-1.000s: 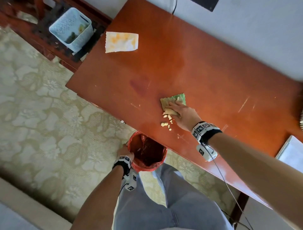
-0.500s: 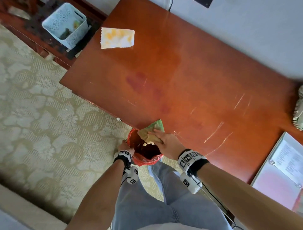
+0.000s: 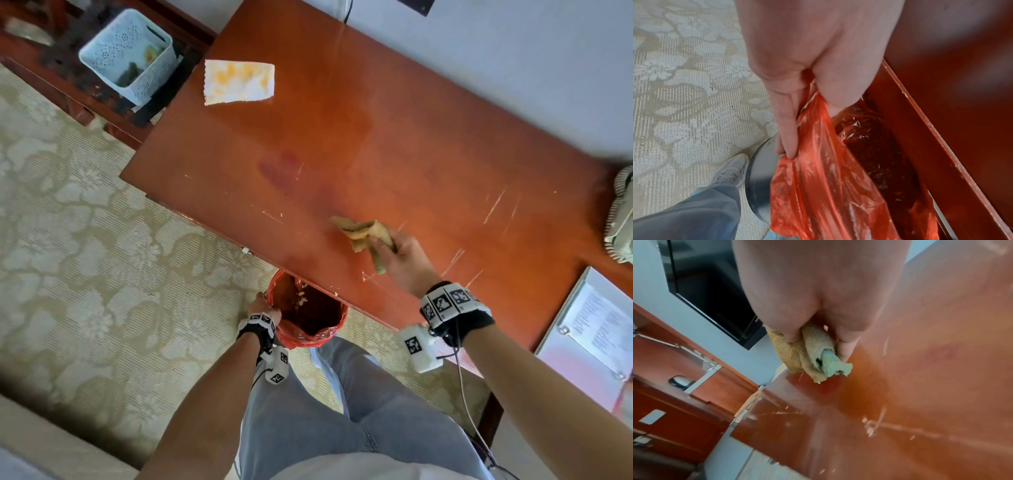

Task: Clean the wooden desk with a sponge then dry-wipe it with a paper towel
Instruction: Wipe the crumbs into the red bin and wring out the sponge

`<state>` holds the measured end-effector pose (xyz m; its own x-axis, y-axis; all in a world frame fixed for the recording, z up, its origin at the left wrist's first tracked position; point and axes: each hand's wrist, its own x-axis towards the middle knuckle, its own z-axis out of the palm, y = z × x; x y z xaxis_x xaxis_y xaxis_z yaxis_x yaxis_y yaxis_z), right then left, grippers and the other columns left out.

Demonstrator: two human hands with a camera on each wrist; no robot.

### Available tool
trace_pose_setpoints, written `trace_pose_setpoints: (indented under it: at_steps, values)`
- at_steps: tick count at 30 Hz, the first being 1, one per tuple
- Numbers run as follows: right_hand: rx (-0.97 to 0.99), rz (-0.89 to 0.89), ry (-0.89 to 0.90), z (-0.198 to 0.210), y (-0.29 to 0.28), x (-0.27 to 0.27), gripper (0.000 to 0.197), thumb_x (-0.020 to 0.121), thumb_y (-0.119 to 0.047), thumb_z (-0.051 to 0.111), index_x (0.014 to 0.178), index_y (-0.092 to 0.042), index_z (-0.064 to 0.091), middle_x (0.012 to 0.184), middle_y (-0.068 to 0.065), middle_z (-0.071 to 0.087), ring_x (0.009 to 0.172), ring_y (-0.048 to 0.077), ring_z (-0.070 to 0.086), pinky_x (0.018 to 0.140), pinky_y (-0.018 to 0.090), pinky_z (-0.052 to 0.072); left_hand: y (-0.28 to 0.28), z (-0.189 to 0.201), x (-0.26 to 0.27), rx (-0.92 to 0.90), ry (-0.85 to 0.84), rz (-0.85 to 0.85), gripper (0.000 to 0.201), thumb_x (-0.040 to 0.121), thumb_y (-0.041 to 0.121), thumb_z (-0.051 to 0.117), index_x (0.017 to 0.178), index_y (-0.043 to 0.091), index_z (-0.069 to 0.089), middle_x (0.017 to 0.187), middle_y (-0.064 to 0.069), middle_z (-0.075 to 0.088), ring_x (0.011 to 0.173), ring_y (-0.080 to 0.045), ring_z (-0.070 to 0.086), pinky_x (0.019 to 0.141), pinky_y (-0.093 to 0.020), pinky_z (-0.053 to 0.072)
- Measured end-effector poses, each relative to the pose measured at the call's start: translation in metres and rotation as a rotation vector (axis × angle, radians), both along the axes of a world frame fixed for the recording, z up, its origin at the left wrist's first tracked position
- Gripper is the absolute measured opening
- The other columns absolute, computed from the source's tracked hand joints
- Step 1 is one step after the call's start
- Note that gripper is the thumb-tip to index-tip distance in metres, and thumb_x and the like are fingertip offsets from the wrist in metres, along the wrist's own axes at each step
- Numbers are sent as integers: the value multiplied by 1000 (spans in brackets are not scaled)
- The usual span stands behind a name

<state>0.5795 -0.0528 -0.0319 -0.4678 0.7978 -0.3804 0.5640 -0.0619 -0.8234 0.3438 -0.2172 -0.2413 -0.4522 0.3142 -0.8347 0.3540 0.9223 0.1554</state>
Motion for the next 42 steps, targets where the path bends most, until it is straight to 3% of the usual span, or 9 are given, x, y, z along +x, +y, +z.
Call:
trace_pose_setpoints:
  at_steps: [6, 10, 14, 18, 20, 24, 28, 32, 42]
  values:
    - [89, -16, -312, -24, 2, 45, 26, 101, -19, 53, 121, -30, 64, 71, -4, 66, 53, 15, 54, 51, 26, 46, 1, -1, 0, -20, 14, -95, 30, 84, 10, 61, 109, 13, 45, 109, -10, 61, 93, -29, 59, 82, -35, 50]
    - [108, 64, -350, -43, -41, 47, 44, 99, -18, 56, 141, -31, 52, 138, -7, 58, 116, 11, 60, 102, 24, 44, 1, -3, 0, -18, 11, -120, 29, 84, 3, 58, 110, 9, 45, 99, -10, 58, 84, -27, 55, 72, -33, 44]
    - [150, 36, -286, -55, -87, 15, 46, 97, -9, 54, 140, -25, 55, 153, -5, 43, 145, 13, 31, 120, 33, 26, 3, 0, 1, -10, 8, -146, 28, 85, 4, 58, 106, 11, 42, 98, -10, 58, 82, -27, 55, 70, -33, 45]
    - [106, 64, -203, -58, -116, -32, 47, 96, -4, 51, 138, -24, 56, 145, -1, 53, 133, 18, 51, 109, 34, 44, 5, 7, 1, -2, 9, -165, 27, 88, 4, 57, 111, 10, 44, 97, -7, 54, 82, -26, 53, 69, -31, 43]
    - [22, -21, -167, -49, -115, -48, 46, 97, -6, 49, 140, -24, 53, 120, 6, 70, 87, 15, 72, 73, 28, 59, 4, 9, 0, 3, 0, -148, 24, 88, 4, 58, 108, 11, 45, 97, -7, 56, 81, -26, 54, 69, -31, 45]
    - [86, -274, -93, -35, -94, -43, 36, 97, -3, 49, 128, -17, 61, 63, -12, 61, 40, 3, 47, 41, 11, 32, 2, 4, -1, -6, -29, -115, 27, 85, 5, 58, 108, 13, 47, 104, -10, 64, 80, -29, 65, 70, -33, 59]
    - [165, -195, -148, -40, -91, -26, 47, 95, -2, 50, 135, -25, 57, 65, -5, 63, 48, 2, 54, 53, 14, 43, 0, 10, -1, -14, -48, -118, 33, 87, 2, 57, 116, 11, 47, 109, -11, 63, 81, -29, 67, 57, -34, 60]
    - [213, 14, -239, -63, -114, -29, 48, 95, -1, 50, 137, -24, 56, 147, -4, 51, 141, 12, 39, 115, 35, 36, -1, 18, -2, -26, -31, -180, 36, 91, 7, 58, 126, 8, 45, 114, -14, 64, 83, -27, 60, 58, -30, 50]
    - [112, 258, -468, -99, -152, -79, 49, 100, -9, 47, 139, -40, 46, 146, -12, 47, 126, 15, 55, 85, 30, 55, -21, -4, -19, 14, -55, -76, 29, 84, 5, 60, 109, 13, 49, 99, -9, 64, 85, -30, 66, 75, -38, 60]
